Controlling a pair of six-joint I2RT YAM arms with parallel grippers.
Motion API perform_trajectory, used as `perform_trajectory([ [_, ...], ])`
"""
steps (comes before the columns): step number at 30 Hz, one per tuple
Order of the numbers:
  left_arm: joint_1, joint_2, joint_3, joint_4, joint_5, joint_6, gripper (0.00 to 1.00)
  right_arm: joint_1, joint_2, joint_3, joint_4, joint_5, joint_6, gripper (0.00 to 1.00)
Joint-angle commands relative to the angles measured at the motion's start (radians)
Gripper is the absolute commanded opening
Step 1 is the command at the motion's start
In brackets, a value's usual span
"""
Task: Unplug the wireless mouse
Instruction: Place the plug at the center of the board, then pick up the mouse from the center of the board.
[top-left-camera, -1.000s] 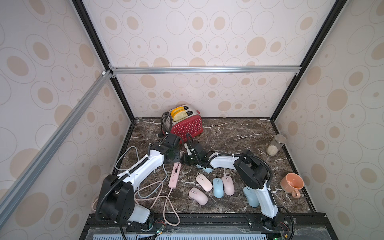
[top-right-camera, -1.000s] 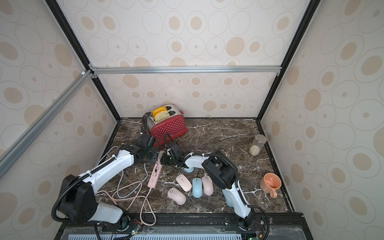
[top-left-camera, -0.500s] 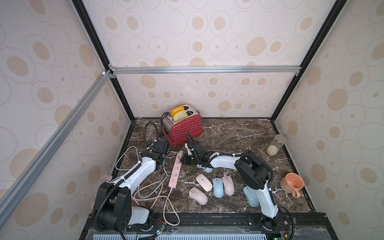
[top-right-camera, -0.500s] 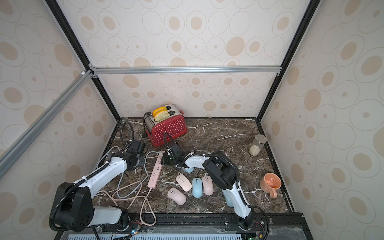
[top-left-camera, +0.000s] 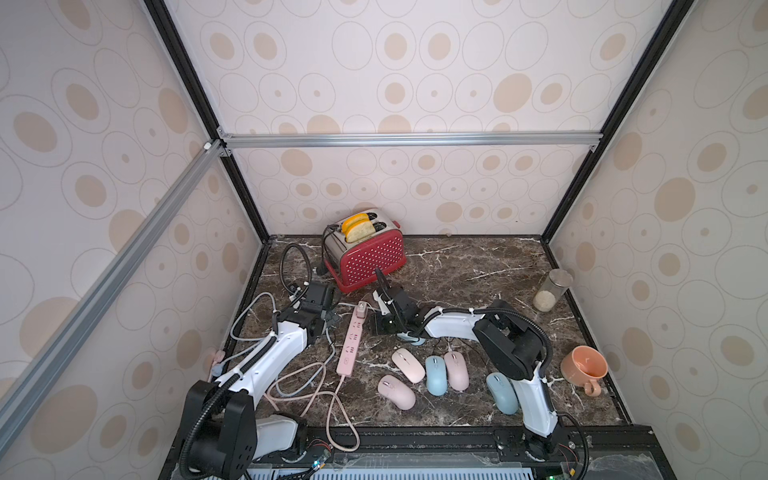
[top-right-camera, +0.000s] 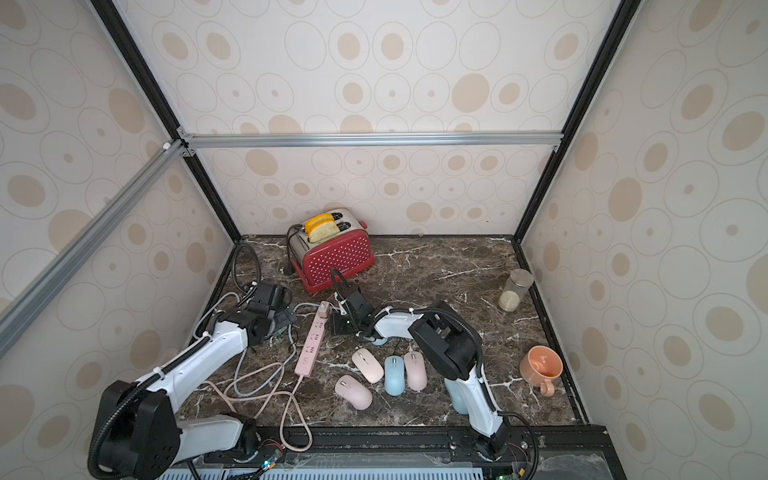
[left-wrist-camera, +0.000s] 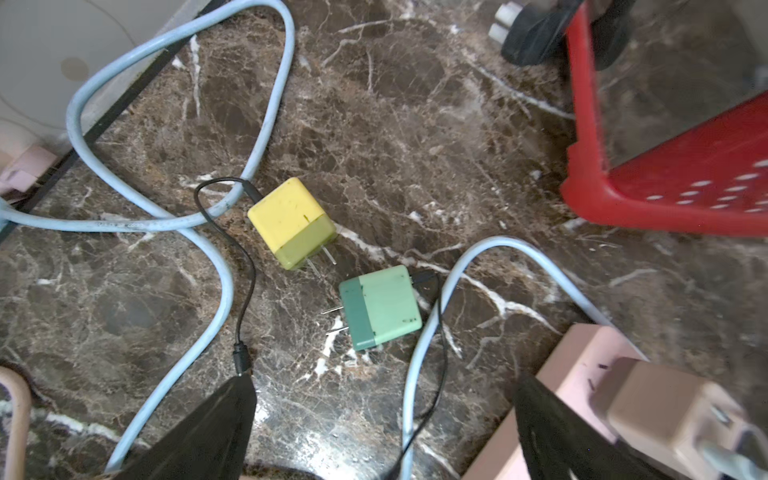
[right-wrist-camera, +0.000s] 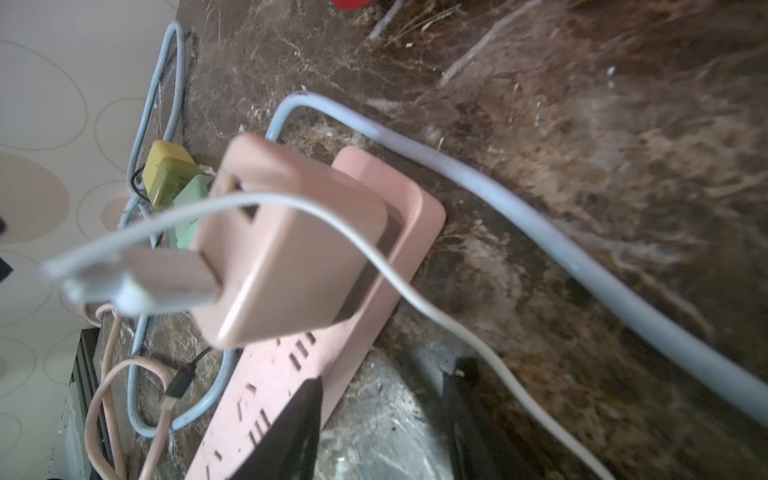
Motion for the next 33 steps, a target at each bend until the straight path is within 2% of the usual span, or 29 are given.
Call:
perform_trajectory([
  [1,0.005,-0.063,0.007,0.04,0.046,0.009,0.99,0.009,-0.074,-0.002,-0.032,-0.012,-0.072,0.56],
  [8,0.004,-0.143,0.009,0.098,0.192,0.024,0.99,0.01,-0.187,-0.007,-0.115,-0.053,-0.154,0.6],
  [13,-0.007,-0.178,-0.036,0.176,0.307,-0.004,0.99,0.008,-0.263,0.045,-0.397,0.025,-0.325,0.64],
  [15,-0.025,-0.187,-0.063,0.206,0.333,-0.018,0.99,0.006,-0.271,0.071,-0.528,0.096,-0.402,0.66],
  [22,-0.094,-0.19,-0.161,0.29,0.352,-0.082,0.99,-0.001,-0.241,0.113,-0.791,0.241,-0.544,0.69],
  [28,-0.095,-0.233,-0.245,0.342,0.387,-0.105,0.99,-0.001,-0.196,0.119,-0.855,0.325,-0.581,0.75],
  [31,-0.096,-0.256,-0.294,0.371,0.402,-0.119,0.99,-0.013,-0.163,0.136,-0.875,0.332,-0.583,0.77],
  [33,-0.096,-0.267,-0.324,0.388,0.416,-0.125,0.99,-0.027,-0.141,0.145,-0.884,0.31,-0.584,0.82],
])
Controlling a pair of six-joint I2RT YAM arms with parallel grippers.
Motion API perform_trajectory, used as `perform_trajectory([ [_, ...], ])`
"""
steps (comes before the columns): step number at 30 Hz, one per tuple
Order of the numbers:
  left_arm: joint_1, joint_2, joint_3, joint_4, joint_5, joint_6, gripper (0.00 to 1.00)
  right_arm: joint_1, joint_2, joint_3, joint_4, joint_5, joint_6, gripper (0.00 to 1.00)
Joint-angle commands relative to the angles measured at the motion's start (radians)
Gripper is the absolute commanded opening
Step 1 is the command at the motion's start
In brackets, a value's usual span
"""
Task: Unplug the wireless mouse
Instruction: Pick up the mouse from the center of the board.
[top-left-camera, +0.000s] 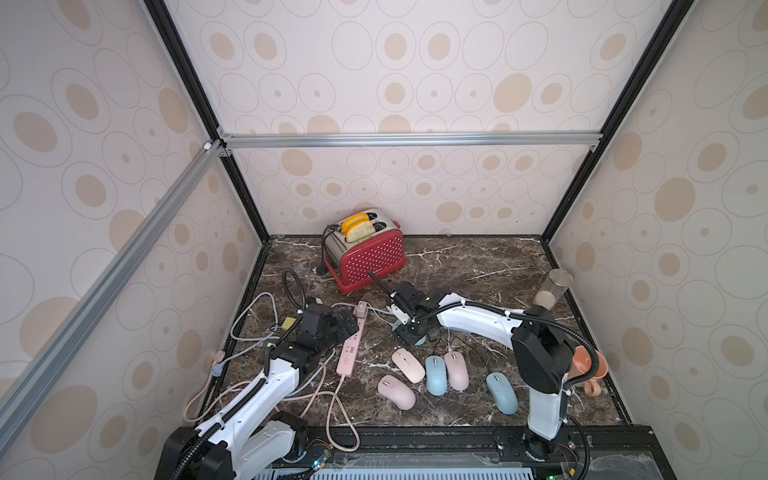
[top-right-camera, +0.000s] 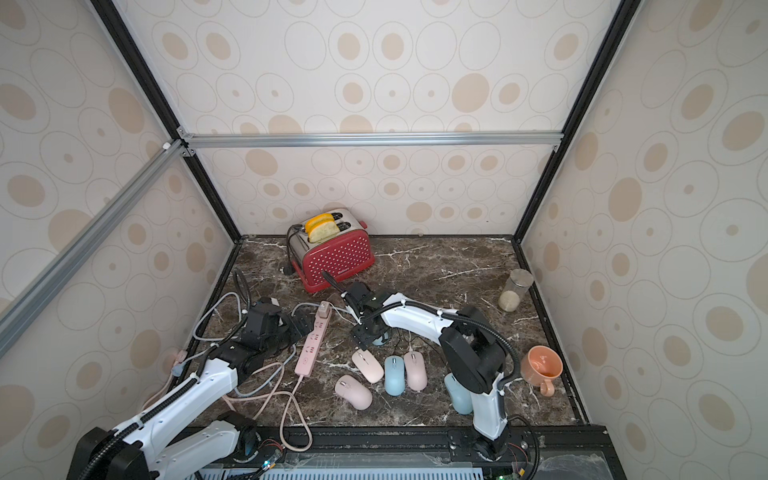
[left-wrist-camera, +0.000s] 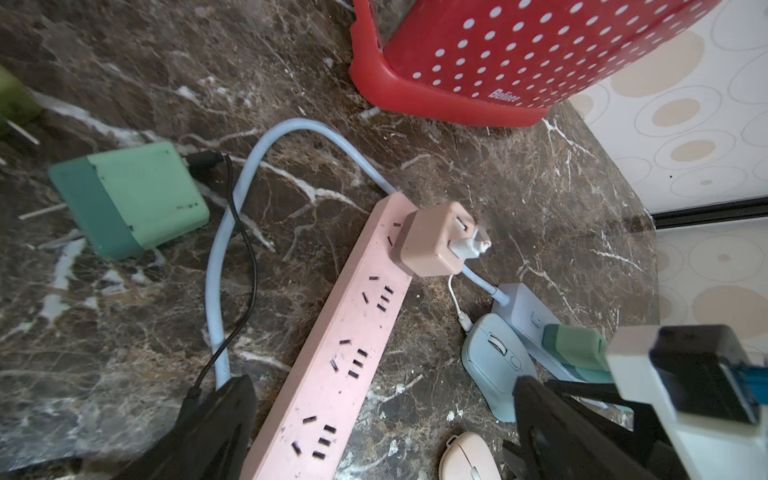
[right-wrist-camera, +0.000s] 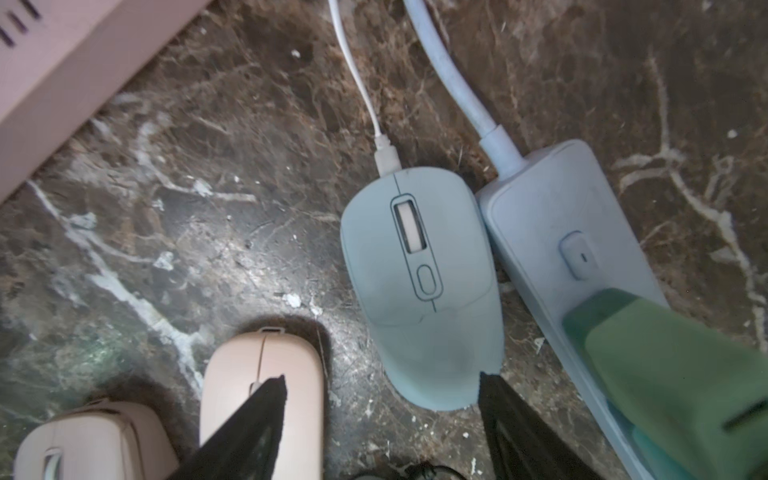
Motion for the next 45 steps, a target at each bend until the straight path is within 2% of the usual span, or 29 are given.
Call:
perform_trajectory([
  [1,-0.005,-0.026,-0.033,0.053,0.024,-0.033,0.99,-0.022,0.038,0.031,-0.059,0.008,-0.031,0.83],
  [7,-0.004,-0.047,-0.071,0.072,0.034,-0.031,0.99,-0.052,0.076,0.054,-0.065,-0.002,-0.036,0.85],
  [19,-0.004,-0.036,-0.065,0.094,0.06,-0.014,0.99,-0.054,0.147,0.103,-0.069,-0.042,-0.067,0.79],
  [27,-0.004,-0.033,-0.057,0.109,0.099,-0.007,0.98,-0.052,0.181,0.087,-0.041,-0.055,-0.081,0.76],
  [35,-0.004,-0.017,-0.053,0.152,0.157,-0.005,0.98,-0.053,0.148,0.042,0.053,-0.081,-0.121,0.76],
  [45,-0.005,-0.028,-0.08,0.206,0.211,-0.014,0.97,-0.053,0.135,0.009,0.118,-0.115,-0.13,0.59],
])
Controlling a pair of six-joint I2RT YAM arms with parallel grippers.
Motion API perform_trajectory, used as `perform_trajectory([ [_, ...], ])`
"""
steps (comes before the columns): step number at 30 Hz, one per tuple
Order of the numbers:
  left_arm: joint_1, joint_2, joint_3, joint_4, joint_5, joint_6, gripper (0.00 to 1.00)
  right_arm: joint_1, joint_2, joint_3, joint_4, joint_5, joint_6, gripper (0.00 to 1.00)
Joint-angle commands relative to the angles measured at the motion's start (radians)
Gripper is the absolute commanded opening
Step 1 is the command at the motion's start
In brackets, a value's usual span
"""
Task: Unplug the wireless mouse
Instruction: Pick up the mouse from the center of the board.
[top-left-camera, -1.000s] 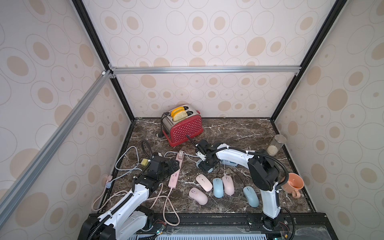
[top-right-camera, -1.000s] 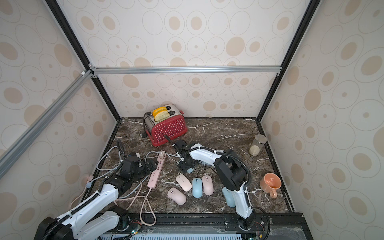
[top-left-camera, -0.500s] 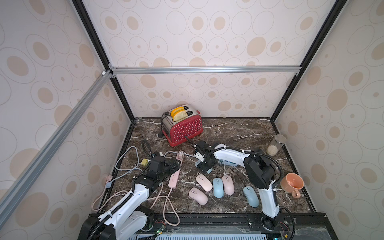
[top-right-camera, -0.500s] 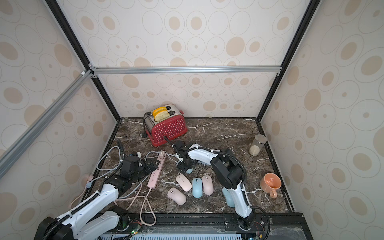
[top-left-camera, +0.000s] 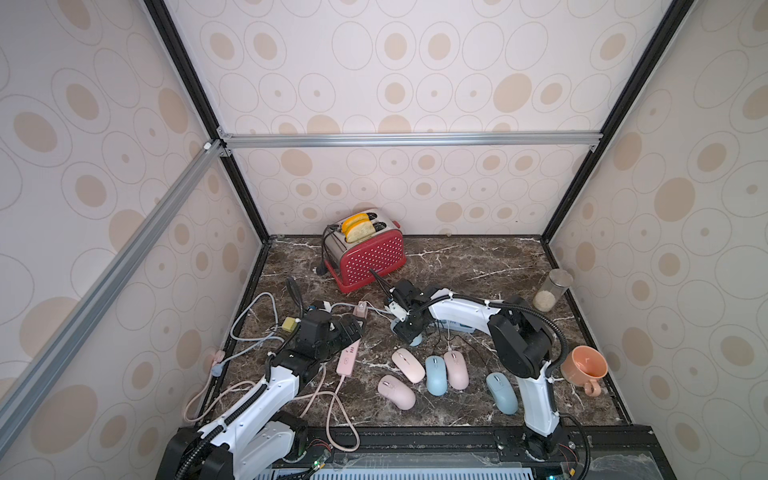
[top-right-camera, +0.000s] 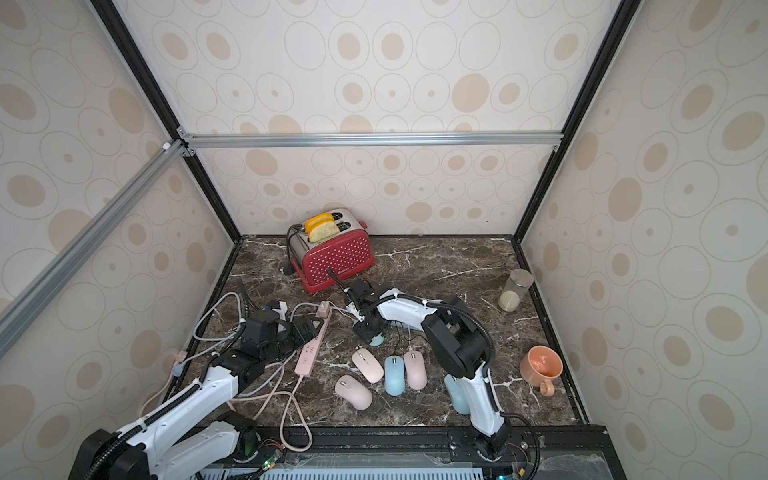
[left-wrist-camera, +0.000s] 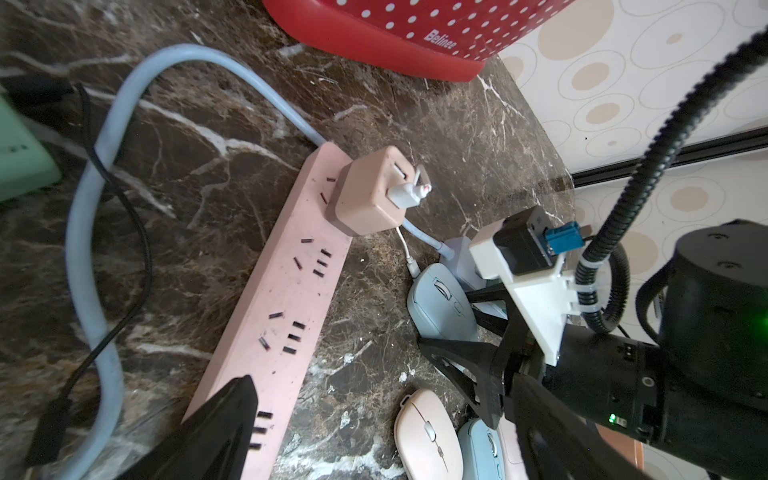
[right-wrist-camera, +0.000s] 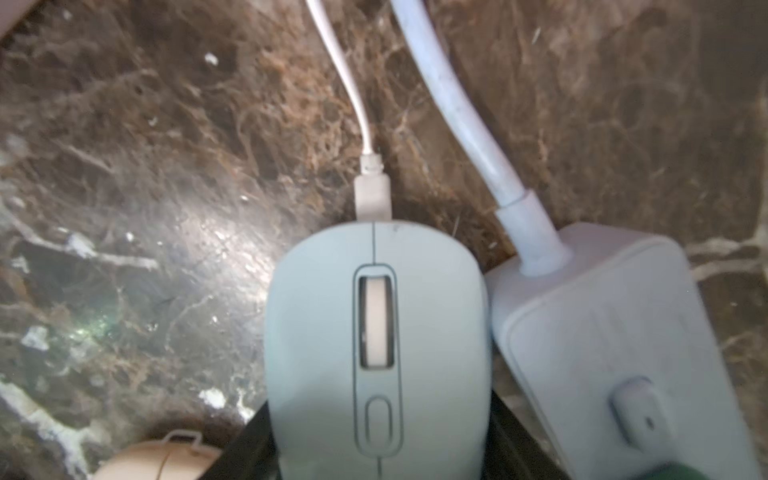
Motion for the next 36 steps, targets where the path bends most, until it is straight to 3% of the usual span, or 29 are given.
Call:
perform_trajectory([
  [1,-0.003,-0.017,-0.01,0.056,0.018,-0.003,0.97,0.003,-0.011,-0.046,0.04,-0.044,-0.018,0.58],
  [9,-0.011,0.011,-0.082,0.302,0.042,-0.064,0.85,0.01,-0.14,-0.135,0.163,-0.055,0.028,0.52],
  [19,-0.03,0.233,-0.115,0.73,0.063,-0.168,0.67,0.046,-0.289,-0.26,0.313,-0.099,0.084,0.49],
  [36,-0.032,0.426,-0.133,0.926,0.048,-0.219,0.39,0.133,-0.372,-0.335,0.395,-0.126,0.135,0.48],
])
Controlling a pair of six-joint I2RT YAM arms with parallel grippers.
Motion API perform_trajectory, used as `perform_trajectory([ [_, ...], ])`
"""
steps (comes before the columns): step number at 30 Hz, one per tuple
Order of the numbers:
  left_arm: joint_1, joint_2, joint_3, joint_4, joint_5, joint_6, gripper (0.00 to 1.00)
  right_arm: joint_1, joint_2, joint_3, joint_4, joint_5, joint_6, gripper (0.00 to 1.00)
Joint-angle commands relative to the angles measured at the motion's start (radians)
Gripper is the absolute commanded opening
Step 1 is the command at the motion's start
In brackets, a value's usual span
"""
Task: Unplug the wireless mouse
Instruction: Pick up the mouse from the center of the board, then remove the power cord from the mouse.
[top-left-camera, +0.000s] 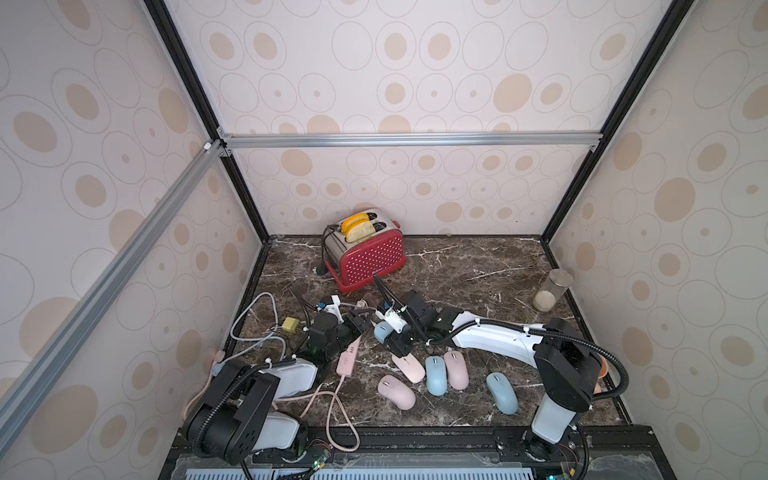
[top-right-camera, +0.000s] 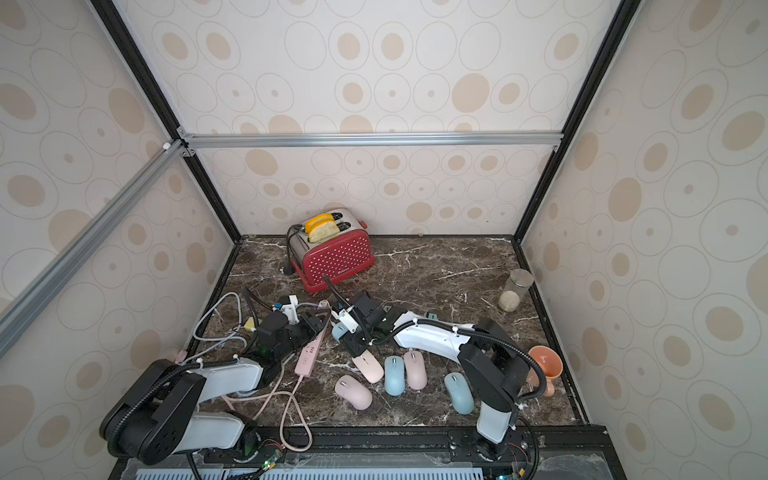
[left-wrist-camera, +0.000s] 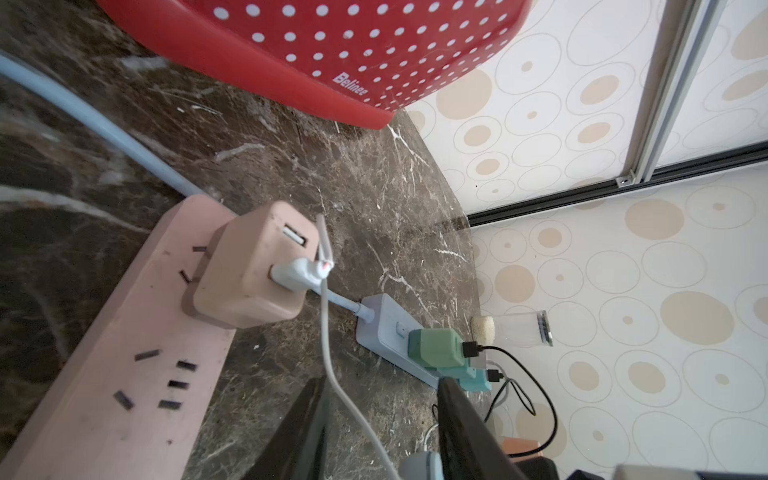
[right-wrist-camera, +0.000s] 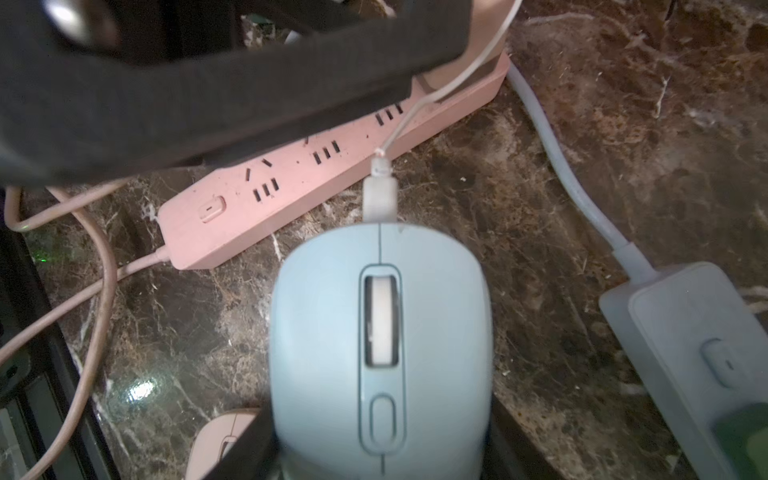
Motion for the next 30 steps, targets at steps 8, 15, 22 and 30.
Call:
perform_trajectory([
  [8,-0.012,0.116,-0.005,0.236,0.017,-0.105,0.32,0.021,-0.036,-0.02,0.066,-0.011,0.03,0.47],
  [15,-0.023,0.088,-0.016,0.235,0.014,-0.121,0.27,0.023,-0.016,-0.007,0.09,-0.006,0.04,0.46],
  [22,-0.031,0.046,-0.017,0.172,0.001,-0.102,0.21,0.025,-0.006,0.012,0.093,-0.007,0.045,0.45],
  [30,-0.045,0.031,-0.016,0.13,-0.006,-0.092,0.19,0.026,0.003,0.041,0.082,-0.006,0.046,0.45],
])
